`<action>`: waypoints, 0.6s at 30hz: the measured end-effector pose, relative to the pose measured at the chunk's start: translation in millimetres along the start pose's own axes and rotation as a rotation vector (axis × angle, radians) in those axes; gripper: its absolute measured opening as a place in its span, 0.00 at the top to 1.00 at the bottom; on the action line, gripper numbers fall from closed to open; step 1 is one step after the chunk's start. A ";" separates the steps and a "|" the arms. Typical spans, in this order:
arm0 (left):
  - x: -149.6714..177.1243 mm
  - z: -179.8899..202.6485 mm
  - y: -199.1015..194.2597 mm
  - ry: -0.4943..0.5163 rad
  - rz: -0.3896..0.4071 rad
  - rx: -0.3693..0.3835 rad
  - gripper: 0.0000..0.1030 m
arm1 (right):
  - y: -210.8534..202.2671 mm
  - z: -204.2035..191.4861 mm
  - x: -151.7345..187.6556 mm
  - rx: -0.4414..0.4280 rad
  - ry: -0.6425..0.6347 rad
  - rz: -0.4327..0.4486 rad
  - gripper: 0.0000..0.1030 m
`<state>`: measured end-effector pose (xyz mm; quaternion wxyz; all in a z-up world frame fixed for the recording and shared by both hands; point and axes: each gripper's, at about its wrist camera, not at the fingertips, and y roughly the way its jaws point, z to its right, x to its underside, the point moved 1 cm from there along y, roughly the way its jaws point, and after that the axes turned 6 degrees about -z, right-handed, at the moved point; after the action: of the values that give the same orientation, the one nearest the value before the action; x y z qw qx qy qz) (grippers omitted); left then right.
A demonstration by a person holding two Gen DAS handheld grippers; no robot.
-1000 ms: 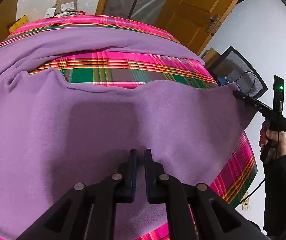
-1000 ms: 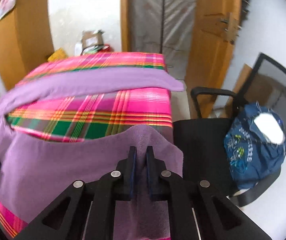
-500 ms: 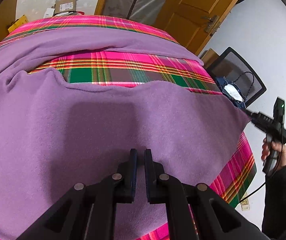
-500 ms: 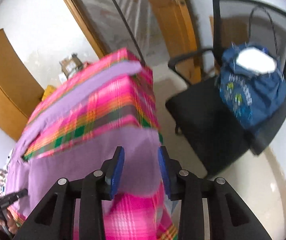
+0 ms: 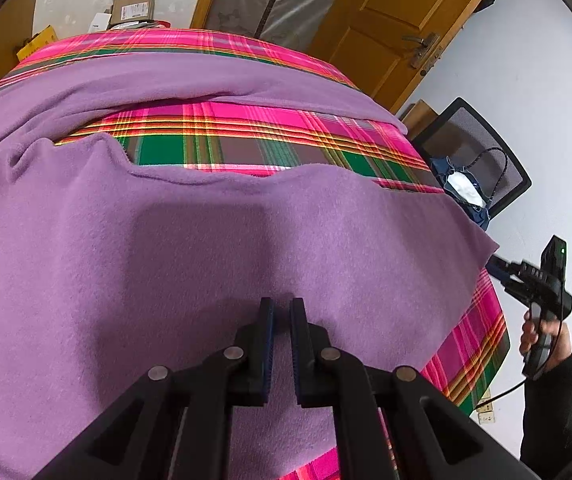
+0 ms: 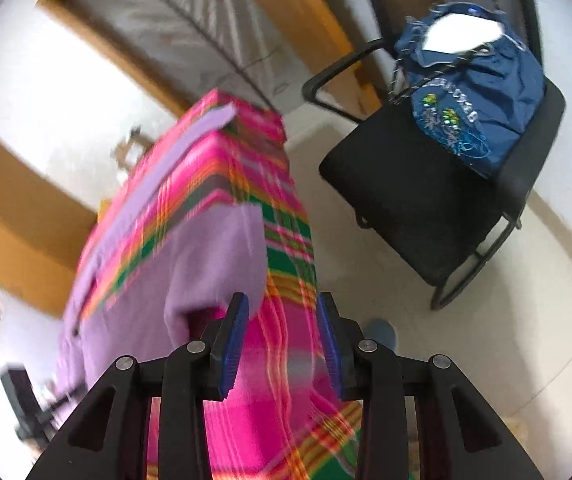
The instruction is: Fold clothes
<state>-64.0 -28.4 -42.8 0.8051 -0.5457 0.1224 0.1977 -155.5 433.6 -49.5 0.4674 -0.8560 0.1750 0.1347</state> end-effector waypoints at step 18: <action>-2.2 3.5 2.3 -0.007 0.001 -0.016 0.93 | 17.2 -24.1 -7.3 0.052 -0.168 0.016 0.64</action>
<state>-67.1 -24.8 -42.5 0.8010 -0.5514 0.1182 0.2010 -167.7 405.7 -46.9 0.5012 -0.8280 0.1455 0.2051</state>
